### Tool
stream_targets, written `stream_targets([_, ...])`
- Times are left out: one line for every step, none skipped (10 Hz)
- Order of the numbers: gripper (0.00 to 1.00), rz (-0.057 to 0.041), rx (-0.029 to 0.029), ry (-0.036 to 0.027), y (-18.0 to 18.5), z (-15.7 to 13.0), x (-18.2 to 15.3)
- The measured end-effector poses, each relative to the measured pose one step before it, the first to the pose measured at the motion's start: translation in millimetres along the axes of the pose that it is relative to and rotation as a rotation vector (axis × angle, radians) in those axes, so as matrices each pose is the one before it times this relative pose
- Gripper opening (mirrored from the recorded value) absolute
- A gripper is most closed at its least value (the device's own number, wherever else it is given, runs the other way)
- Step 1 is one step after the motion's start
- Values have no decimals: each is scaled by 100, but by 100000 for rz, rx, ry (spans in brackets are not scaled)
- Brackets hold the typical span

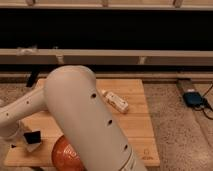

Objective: Place the eraser on the white sponge

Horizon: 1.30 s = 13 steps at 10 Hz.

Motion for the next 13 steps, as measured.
stream_targets([49,426,-134,98,334,28,135])
stream_targets([61,747,-194,163,524,27,82])
stream_targets([71,565,-131,62,421,20,9])
stream_targets([77,355,49,-2,277,15,-3])
stream_targets([80,255,315,1,154,12,-20])
stream_targets([80,187,355,-169,115,47,-51])
stream_targets([80,133,343,-231,70,88,-86])
stream_targets([80,281,491,-207,109,84,-155])
stream_targets([80,317,495,68,115,-17,-140])
stream_targets([80,599,823,369,225,-109,-288])
stream_targets([80,626,459,497,215,-300,-294])
stream_targets([80,945,640,1744,342,-634,-328])
stream_targets([80,944,251,1690,420,-791,-322])
